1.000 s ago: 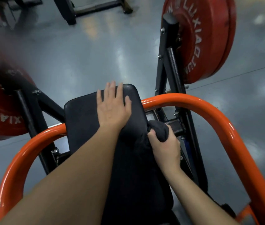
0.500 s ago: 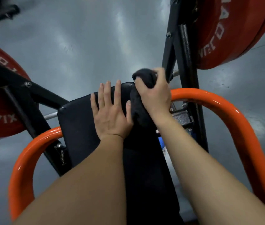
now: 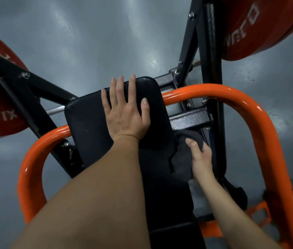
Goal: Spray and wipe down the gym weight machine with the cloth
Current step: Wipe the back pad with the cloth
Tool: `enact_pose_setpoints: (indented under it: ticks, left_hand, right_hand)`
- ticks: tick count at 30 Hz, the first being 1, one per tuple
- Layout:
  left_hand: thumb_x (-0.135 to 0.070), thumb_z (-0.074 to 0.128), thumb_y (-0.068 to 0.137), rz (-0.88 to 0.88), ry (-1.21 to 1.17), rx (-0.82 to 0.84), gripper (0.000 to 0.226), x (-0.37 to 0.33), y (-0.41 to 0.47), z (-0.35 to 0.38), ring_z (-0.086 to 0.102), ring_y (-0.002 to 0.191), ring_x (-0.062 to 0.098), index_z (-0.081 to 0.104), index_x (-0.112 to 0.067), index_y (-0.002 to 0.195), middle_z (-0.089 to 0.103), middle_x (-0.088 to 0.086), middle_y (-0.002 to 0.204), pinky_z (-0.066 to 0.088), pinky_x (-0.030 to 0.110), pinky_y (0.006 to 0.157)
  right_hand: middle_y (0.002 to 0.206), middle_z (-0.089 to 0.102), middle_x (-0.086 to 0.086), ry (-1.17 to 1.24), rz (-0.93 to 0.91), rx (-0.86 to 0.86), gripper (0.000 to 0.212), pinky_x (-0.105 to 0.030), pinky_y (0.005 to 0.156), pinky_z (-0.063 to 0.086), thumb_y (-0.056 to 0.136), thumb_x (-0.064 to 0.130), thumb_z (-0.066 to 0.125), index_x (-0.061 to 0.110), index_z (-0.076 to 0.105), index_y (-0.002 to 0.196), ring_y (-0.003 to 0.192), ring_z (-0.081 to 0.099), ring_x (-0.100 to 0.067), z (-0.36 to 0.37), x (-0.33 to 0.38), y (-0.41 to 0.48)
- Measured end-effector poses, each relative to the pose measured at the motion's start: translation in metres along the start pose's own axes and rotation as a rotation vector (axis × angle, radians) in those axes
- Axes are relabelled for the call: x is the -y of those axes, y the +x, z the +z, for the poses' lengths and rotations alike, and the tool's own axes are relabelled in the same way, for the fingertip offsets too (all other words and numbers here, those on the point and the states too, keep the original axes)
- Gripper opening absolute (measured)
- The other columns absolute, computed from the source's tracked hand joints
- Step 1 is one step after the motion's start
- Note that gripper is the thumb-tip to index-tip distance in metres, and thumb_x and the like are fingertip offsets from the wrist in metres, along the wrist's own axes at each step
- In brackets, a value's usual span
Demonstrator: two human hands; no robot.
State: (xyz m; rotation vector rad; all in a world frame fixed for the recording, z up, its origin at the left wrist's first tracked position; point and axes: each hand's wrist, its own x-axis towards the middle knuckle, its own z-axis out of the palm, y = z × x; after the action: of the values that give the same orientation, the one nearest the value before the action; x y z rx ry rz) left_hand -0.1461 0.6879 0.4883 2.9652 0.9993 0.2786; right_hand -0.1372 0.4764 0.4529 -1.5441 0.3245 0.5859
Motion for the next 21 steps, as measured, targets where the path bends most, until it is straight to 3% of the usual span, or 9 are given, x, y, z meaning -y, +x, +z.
enact_pose_setpoints:
  ticks: [4,8,12,15,17,21]
  left_hand:
    - [-0.047,0.030,0.100,-0.004,0.011,-0.001,0.067,0.000,-0.001,0.000,0.017,0.155,0.029,0.023,-0.023,0.162,0.027,0.011,0.165,0.009,0.054,0.126]
    - [-0.047,0.030,0.100,0.003,0.021,-0.016,0.066,0.000,0.000,0.000,0.019,0.155,0.029,0.025,-0.022,0.162,0.029,0.012,0.164,0.009,0.053,0.126]
    - [-0.046,0.025,0.102,0.016,0.042,-0.015,0.065,0.001,-0.001,0.000,0.018,0.155,0.029,0.023,-0.022,0.162,0.027,0.011,0.165,0.007,0.051,0.127]
    - [-0.047,0.027,0.101,0.003,0.030,-0.022,0.066,0.000,-0.001,0.000,0.019,0.155,0.028,0.024,-0.023,0.162,0.029,0.011,0.164,0.007,0.051,0.127]
    - [-0.047,0.031,0.100,0.001,0.008,-0.040,0.066,-0.001,-0.001,0.000,0.021,0.155,0.029,0.027,-0.023,0.161,0.032,0.011,0.163,0.009,0.051,0.126]
    - [-0.046,0.032,0.100,-0.011,-0.011,-0.040,0.066,-0.001,-0.001,-0.001,0.020,0.155,0.028,0.028,-0.023,0.161,0.032,0.010,0.163,0.007,0.051,0.127]
  right_hand:
    - [0.075,0.071,0.015,-0.125,-0.199,0.026,0.011,-0.018,0.071,0.049,0.079,0.031,0.068,0.022,0.070,0.085,0.073,0.062,0.003,0.010,0.020,-0.002]
    - [0.083,0.073,0.006,-0.223,-0.340,-0.008,0.033,-0.038,0.081,0.055,0.073,0.054,0.064,0.025,0.071,0.087,0.083,0.068,-0.016,0.068,0.075,0.042]
    - [0.075,0.068,0.009,-0.295,-0.364,-0.002,0.042,-0.041,0.080,0.055,0.067,0.061,0.061,0.021,0.066,0.079,0.078,0.064,-0.013,0.107,0.110,0.078]
    - [0.084,0.073,0.009,-0.240,-0.309,0.027,0.038,-0.042,0.086,0.056,0.073,0.056,0.064,0.022,0.072,0.088,0.086,0.068,-0.010,0.089,0.090,0.069]
    - [0.089,0.074,0.008,-0.178,-0.275,0.031,0.030,-0.038,0.088,0.055,0.078,0.048,0.067,0.023,0.073,0.093,0.089,0.068,-0.007,0.062,0.063,0.045]
    - [0.077,0.069,0.013,-0.181,-0.195,0.003,0.012,-0.016,0.074,0.047,0.079,0.035,0.068,0.025,0.068,0.085,0.076,0.062,0.006,0.000,0.004,-0.021]
